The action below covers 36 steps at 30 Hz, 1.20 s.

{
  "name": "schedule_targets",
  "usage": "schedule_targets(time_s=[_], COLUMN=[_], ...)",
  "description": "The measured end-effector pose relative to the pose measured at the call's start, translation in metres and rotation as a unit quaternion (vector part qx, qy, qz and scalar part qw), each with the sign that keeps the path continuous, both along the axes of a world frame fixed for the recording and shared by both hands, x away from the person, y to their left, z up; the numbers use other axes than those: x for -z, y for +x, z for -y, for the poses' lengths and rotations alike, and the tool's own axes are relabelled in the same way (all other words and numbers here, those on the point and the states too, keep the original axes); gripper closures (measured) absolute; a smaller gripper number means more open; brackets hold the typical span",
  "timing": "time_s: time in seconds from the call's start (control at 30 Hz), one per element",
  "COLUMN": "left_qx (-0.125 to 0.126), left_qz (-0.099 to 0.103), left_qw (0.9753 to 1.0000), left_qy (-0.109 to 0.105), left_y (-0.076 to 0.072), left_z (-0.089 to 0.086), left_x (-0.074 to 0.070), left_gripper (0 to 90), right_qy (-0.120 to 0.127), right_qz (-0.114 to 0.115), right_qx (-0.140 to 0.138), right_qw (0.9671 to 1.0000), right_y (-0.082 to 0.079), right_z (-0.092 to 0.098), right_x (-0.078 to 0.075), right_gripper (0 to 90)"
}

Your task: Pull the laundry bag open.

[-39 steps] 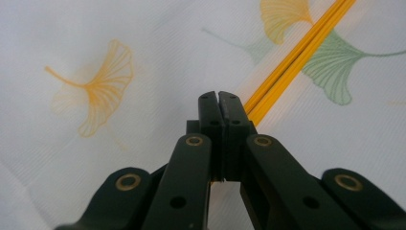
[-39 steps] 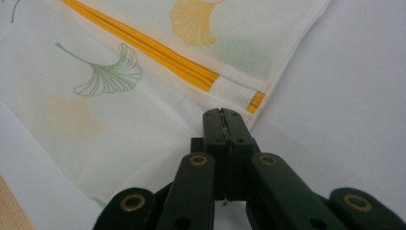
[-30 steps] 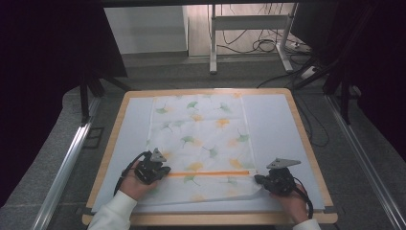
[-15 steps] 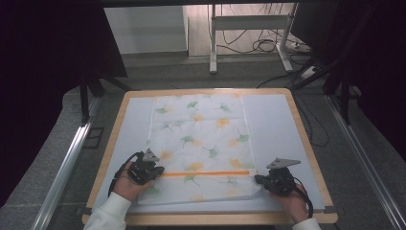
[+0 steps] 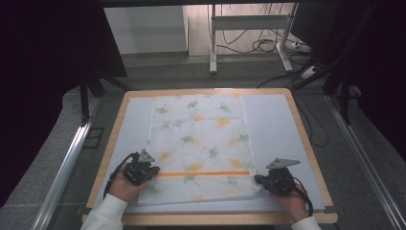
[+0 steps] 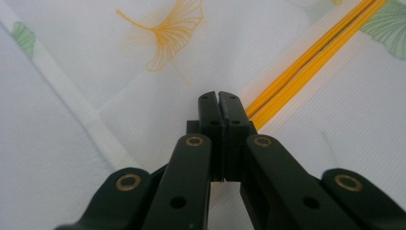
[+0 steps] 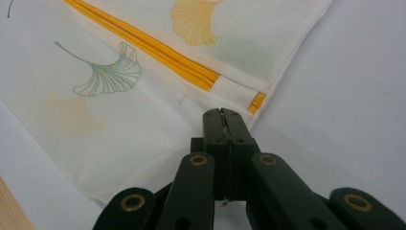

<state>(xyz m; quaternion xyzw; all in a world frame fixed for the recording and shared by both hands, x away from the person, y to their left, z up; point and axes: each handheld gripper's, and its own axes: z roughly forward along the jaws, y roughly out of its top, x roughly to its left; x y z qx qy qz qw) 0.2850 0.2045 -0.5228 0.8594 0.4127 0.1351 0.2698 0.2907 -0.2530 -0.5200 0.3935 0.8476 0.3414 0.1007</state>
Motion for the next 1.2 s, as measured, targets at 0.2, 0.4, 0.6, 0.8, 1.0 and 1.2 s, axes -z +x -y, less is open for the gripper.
schedule_targets(time_s=[0.2, 0.4, 0.6, 0.8, 1.0, 1.2], left_qx=[-0.011, -0.023, -0.038, -0.046, -0.042, -0.041], left_qz=[0.0, 0.0, 0.005, 0.007, 0.011, 0.018], left_qw=[0.9999, 0.9997, 0.9992, 0.9989, 0.999, 0.999], left_qy=[-0.001, -0.006, -0.008, -0.007, 0.003, 0.009], left_y=[-0.003, -0.006, -0.009, -0.011, -0.013, -0.012], left_z=[-0.009, -0.02, -0.03, -0.036, -0.036, -0.033], left_x=[0.0, 0.0, -0.001, -0.001, -0.001, 0.0], left_gripper=[90.0, 90.0, 90.0, 90.0, 90.0, 90.0], right_qy=[-0.004, -0.006, -0.006, -0.007, -0.007, -0.004], right_qz=[0.003, 0.003, 0.003, 0.003, 0.002, 0.001], right_qx=[0.001, 0.002, 0.002, 0.003, 0.003, 0.001], right_qw=[1.0, 1.0, 1.0, 1.0, 1.0, 1.0], right_y=[-0.001, -0.001, -0.001, -0.001, -0.001, 0.0], right_z=[-0.001, -0.002, -0.002, -0.002, -0.002, -0.001], right_x=[0.0, 0.0, 0.0, 0.0, -0.001, 0.0], right_gripper=[90.0, 90.0, 90.0, 90.0, 90.0, 90.0])
